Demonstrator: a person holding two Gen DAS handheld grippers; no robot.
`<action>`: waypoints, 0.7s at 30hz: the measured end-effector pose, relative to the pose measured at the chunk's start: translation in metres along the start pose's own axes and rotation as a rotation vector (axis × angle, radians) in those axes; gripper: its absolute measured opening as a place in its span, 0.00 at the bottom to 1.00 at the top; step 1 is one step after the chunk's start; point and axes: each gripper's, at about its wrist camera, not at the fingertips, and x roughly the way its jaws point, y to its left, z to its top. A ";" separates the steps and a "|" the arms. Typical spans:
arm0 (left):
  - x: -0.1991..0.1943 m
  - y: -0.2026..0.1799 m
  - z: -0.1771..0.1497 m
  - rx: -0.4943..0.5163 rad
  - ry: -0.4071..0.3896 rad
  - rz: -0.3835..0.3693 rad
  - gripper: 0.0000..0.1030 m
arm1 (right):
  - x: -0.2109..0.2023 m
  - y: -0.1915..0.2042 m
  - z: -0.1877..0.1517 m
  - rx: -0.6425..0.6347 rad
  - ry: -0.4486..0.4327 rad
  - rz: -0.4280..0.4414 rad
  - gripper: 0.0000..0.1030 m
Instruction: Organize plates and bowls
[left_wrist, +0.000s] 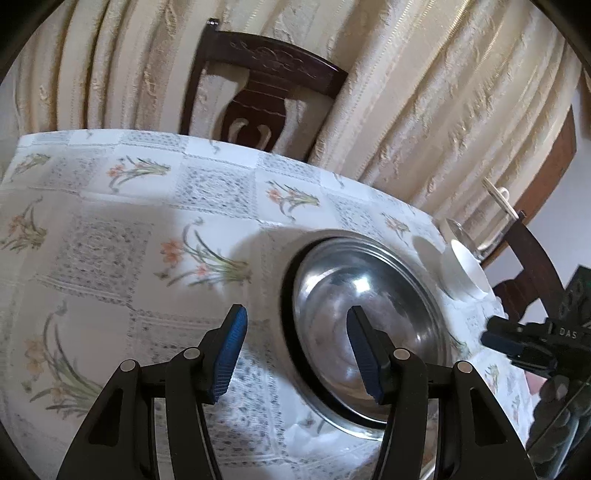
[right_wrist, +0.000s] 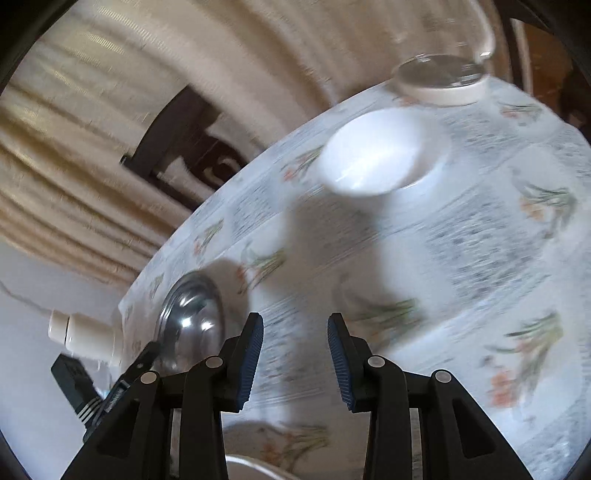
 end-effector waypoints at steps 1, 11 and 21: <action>-0.001 0.002 0.001 -0.004 -0.006 0.007 0.55 | -0.003 -0.007 0.003 0.016 -0.011 -0.007 0.38; -0.005 0.003 0.001 0.005 -0.033 0.063 0.55 | -0.009 -0.067 0.048 0.168 -0.092 -0.025 0.38; 0.003 -0.003 -0.005 0.030 -0.006 0.068 0.55 | 0.025 -0.079 0.084 0.206 -0.085 -0.047 0.40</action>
